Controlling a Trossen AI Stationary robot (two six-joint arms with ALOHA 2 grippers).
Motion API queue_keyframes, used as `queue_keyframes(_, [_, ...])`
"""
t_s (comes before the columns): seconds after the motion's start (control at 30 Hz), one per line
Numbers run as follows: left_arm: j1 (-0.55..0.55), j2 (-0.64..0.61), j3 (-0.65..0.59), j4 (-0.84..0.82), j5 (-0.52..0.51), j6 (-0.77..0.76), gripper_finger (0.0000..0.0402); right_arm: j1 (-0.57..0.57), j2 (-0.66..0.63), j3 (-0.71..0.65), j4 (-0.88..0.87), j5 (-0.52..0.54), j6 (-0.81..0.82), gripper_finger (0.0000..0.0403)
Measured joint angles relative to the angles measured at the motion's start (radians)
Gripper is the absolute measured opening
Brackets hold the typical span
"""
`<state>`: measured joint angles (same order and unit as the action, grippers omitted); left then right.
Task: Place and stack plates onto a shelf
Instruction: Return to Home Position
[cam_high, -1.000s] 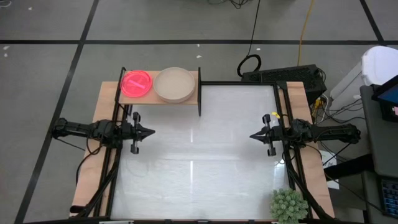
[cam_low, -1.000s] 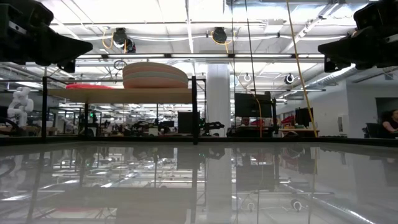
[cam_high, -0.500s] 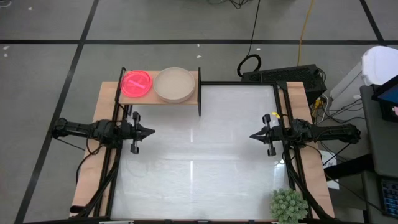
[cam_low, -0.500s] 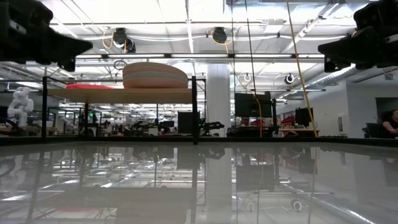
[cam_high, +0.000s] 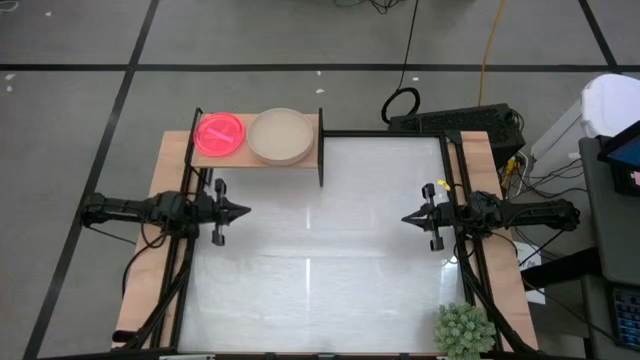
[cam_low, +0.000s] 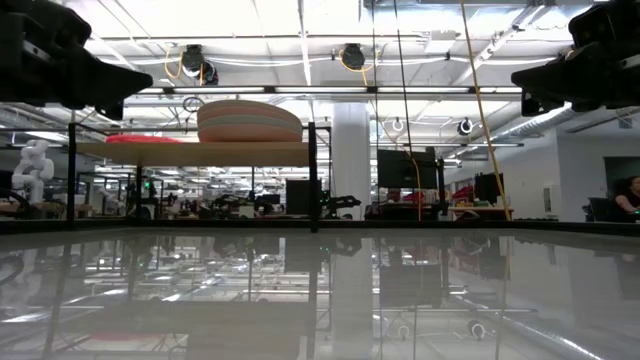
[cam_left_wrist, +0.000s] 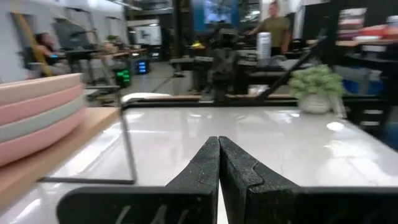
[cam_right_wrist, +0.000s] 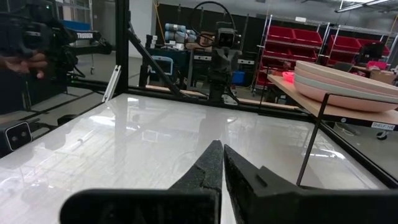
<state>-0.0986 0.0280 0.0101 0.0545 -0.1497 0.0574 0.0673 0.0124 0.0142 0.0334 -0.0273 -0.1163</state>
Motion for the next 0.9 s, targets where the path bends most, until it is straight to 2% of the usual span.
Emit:
queue_keyframes(0.27, [-0.001,0.0,0.0,-0.017,0.06,-0.058,0.0005,0.0,0.0,0.0,0.0,0.0,0.0,0.0])
queue_keyframes(0.43, [-0.001,0.0,0.001,-0.028,0.064,-0.112,0.0005,0.0,0.0,0.0,0.0,0.0,0.0,0.0])
queue_keyframes(0.9, [-0.001,0.0,0.0,-0.003,0.063,-0.108,0.0005,0.0,0.0,0.0,0.0,0.0,0.0,0.0])
